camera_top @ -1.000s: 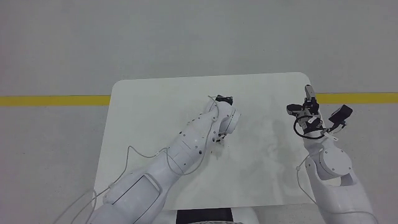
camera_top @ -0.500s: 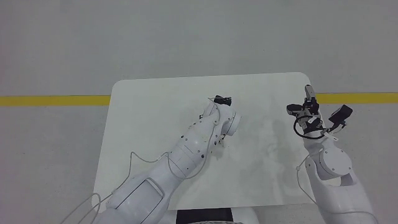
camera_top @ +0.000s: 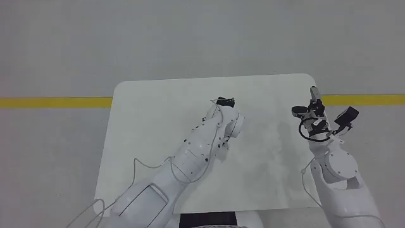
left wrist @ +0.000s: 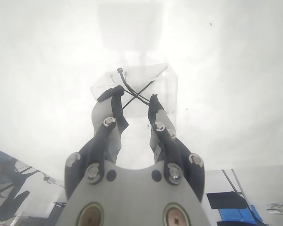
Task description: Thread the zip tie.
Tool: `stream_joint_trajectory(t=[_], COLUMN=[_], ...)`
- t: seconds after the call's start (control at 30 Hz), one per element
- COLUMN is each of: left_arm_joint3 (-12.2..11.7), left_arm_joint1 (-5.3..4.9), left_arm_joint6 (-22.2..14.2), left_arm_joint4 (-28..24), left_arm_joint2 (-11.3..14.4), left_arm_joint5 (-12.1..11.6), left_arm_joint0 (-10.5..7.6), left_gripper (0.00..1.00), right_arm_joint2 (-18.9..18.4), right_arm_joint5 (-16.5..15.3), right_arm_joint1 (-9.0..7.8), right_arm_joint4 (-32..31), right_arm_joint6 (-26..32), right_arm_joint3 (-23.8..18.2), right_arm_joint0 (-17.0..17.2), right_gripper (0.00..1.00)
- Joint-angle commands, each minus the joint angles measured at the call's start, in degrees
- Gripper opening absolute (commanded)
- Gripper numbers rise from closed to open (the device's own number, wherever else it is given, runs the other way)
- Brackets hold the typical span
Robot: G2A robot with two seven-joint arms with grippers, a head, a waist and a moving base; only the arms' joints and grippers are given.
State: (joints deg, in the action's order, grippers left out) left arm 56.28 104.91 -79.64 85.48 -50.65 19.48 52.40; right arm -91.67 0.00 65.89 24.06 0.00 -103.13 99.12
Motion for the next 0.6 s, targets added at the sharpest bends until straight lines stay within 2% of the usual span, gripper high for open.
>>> stream_joint_trajectory(t=[0.0, 0.17, 0.57], left_arm_joint3=[-0.2, -1.0, -3.6], left_arm_joint1=[0.05, 0.14, 0.39], left_arm_joint6=[0.0, 0.7, 2.6], left_arm_joint4=[0.0, -0.1, -2.0], left_arm_joint2=[-0.2, -0.4, -0.4], left_arm_joint5=[0.0, 0.0, 0.0], left_arm_joint0=[-0.01, -0.02, -1.2], left_gripper=[0.24, 0.24, 0.08], right_arm_joint2=[0.0, 0.0, 0.0], right_arm_joint5=[0.0, 0.0, 0.0], right_arm_joint1=[0.0, 0.0, 0.0], right_arm_joint4=[0.0, 0.0, 0.0], right_arm_joint6=[0.0, 0.0, 0.0], right_arm_joint3=[0.0, 0.0, 0.0], right_arm_joint0=[0.0, 0.0, 0.0], right_gripper=[1.0, 1.0, 1.0])
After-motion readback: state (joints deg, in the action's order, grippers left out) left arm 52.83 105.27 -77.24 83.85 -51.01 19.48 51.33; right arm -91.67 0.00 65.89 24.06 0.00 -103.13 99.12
